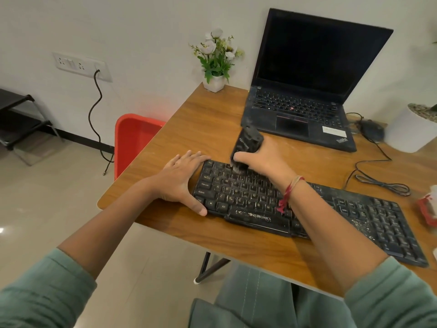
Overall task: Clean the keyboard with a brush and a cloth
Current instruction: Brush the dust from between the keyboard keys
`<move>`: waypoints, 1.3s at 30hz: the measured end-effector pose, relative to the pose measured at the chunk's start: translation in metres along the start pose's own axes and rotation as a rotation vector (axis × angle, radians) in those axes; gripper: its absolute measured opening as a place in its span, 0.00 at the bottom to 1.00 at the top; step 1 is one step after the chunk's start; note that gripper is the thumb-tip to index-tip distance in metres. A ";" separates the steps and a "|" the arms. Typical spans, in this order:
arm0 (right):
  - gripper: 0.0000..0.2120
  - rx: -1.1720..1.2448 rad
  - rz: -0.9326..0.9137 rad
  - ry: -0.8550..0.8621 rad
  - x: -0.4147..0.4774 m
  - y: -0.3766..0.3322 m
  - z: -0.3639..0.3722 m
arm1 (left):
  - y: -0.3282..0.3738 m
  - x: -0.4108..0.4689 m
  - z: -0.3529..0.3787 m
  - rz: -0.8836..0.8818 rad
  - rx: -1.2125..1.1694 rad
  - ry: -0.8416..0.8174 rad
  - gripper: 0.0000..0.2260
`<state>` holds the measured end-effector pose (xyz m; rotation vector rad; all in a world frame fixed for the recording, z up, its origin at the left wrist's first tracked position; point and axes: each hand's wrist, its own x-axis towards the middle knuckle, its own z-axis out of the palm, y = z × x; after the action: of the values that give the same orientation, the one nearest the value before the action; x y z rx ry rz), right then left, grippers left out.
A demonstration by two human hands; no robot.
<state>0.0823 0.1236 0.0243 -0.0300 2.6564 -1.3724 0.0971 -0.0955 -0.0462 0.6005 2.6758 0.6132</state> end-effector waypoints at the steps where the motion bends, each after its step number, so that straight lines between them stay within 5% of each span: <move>1: 0.13 -0.036 -0.005 -0.004 -0.002 -0.001 0.004 | 0.000 0.000 0.000 0.001 0.003 0.002 0.66; 5: 0.14 -0.015 0.008 -0.128 -0.012 0.000 0.019 | -0.001 0.001 -0.001 -0.003 0.000 -0.003 0.66; 10: 0.12 -0.047 -0.003 0.038 -0.008 -0.003 0.002 | -0.001 0.001 -0.001 0.002 -0.002 0.004 0.66; 15: 0.11 -0.080 -0.055 -0.181 -0.026 -0.009 0.015 | -0.001 0.001 -0.001 0.003 0.008 -0.004 0.66; 19: 0.13 0.002 0.049 -0.004 -0.007 -0.002 -0.005 | -0.001 0.002 -0.001 -0.001 -0.002 0.000 0.67; 23: 0.13 -0.056 -0.003 -0.097 -0.014 0.001 0.011 | -0.002 0.002 0.000 0.000 0.003 0.005 0.67; 30: 0.14 0.193 0.115 0.002 -0.001 0.007 -0.014 | 0.001 0.001 -0.001 -0.001 -0.003 0.000 0.67; 36: 0.08 0.803 0.366 -0.104 0.004 0.020 -0.020 | 0.000 0.001 -0.002 -0.005 -0.006 -0.008 0.67; 39: 0.11 0.531 0.250 0.039 0.004 0.021 -0.026 | 0.000 0.001 -0.001 0.001 -0.009 -0.005 0.67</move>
<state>0.0762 0.1567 0.0216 0.3760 2.1421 -1.9377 0.0956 -0.0959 -0.0455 0.6001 2.6665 0.6235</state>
